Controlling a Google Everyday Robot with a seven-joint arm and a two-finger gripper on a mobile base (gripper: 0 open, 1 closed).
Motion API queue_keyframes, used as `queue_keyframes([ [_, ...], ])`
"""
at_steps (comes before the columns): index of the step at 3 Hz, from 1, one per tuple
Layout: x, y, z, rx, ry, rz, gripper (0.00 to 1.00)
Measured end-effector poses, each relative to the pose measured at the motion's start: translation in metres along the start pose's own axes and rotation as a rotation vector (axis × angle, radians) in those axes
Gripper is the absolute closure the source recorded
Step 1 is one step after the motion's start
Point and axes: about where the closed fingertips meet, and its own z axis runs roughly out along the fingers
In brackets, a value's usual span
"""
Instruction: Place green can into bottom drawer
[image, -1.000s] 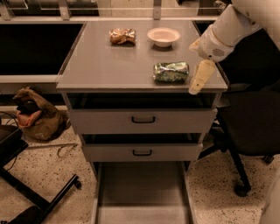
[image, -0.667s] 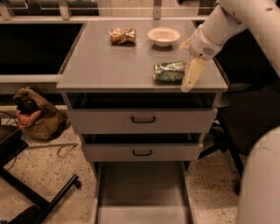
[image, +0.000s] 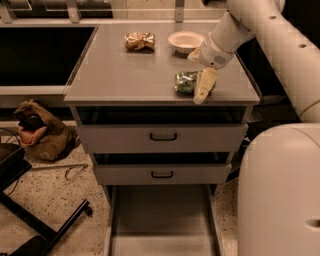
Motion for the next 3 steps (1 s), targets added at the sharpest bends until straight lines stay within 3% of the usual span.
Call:
queue_keyframes([
  [1, 0.0067, -0.0032, 0.0074, -0.003, -0.033, 0.029, 0.19],
  [3, 0.0066, -0.0034, 0.0078, -0.003, -0.034, 0.029, 0.65],
])
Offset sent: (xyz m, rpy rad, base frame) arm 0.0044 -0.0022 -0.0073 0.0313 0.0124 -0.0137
